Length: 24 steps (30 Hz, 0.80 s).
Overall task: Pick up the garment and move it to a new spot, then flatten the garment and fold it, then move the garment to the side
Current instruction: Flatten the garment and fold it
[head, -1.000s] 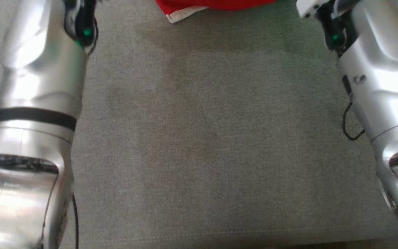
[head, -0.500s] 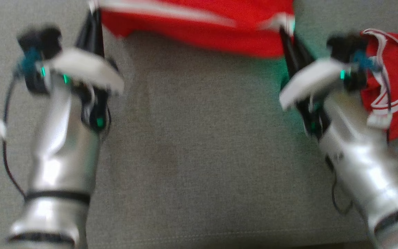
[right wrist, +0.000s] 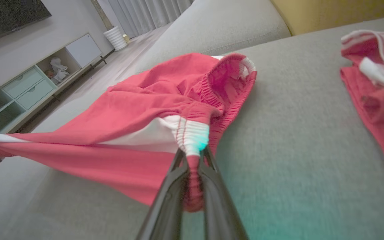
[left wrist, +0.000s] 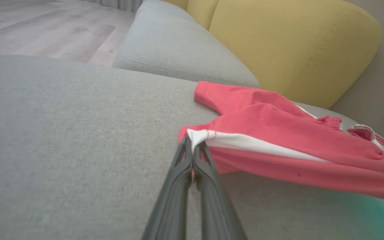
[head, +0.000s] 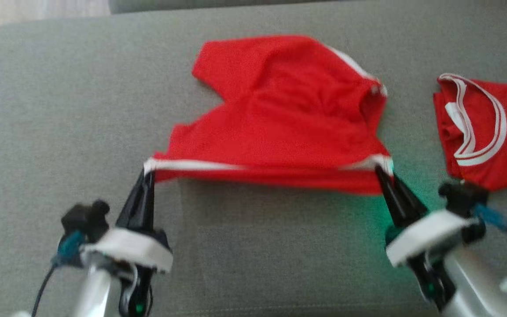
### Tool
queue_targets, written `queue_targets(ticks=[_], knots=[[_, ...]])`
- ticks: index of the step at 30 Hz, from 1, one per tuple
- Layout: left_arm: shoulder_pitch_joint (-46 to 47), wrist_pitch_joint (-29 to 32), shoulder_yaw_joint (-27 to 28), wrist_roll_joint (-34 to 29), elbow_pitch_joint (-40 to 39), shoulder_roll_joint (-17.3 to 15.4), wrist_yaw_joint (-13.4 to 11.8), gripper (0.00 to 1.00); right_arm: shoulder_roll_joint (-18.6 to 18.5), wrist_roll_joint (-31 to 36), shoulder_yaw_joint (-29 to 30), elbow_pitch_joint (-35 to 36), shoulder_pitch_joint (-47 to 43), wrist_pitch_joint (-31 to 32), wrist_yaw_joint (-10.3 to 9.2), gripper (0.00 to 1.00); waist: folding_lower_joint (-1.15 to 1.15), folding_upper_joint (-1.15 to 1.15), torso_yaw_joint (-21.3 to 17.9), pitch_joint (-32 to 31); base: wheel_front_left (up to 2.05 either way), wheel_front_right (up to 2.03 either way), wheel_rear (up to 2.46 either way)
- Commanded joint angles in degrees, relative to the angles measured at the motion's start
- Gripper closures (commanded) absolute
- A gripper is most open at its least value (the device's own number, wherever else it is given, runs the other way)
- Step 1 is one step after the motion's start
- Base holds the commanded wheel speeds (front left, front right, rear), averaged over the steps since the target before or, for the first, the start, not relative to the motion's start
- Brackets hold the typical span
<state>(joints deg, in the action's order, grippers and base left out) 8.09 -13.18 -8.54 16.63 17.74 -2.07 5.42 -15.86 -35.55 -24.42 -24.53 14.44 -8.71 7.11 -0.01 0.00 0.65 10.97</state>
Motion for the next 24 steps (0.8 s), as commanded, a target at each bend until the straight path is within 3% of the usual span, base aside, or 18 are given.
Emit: queue_targets(ticks=[1, 13, 19, 24], knots=[[0.76, -0.08, 2.35, -0.36, -2.73, -1.69, -0.82, 1.0, -1.13, 0.53, 0.51, 2.32, -0.95, 0.29, 0.37, 1.0, 0.01, 0.0, 0.68, -1.1, 0.0, 0.0, 0.0], [-16.15, 8.65, 3.03, 0.4, -22.67, -3.0, -5.54, 1.0, 7.32, 11.01, 13.34, 30.42, -25.98, 16.96, 0.37, 1.0, 0.01, 0.0, 0.22, -3.85, 0.0, 0.0, 0.0], [-18.53, 11.18, 3.6, 0.63, -27.53, -3.99, -6.51, 1.0, 9.38, 12.76, 14.86, 35.38, -29.22, 20.79, 0.37, 1.0, 0.01, 0.0, -0.19, -3.76, 0.0, 0.0, 0.0], [-13.95, 12.09, 3.31, 0.82, -27.8, -4.61, -5.87, 1.0, 10.73, 11.25, 15.1, 35.64, -26.9, 21.61, 0.37, 1.0, 0.01, 0.0, -0.7, -1.99, 0.0, 0.0, 0.0]])
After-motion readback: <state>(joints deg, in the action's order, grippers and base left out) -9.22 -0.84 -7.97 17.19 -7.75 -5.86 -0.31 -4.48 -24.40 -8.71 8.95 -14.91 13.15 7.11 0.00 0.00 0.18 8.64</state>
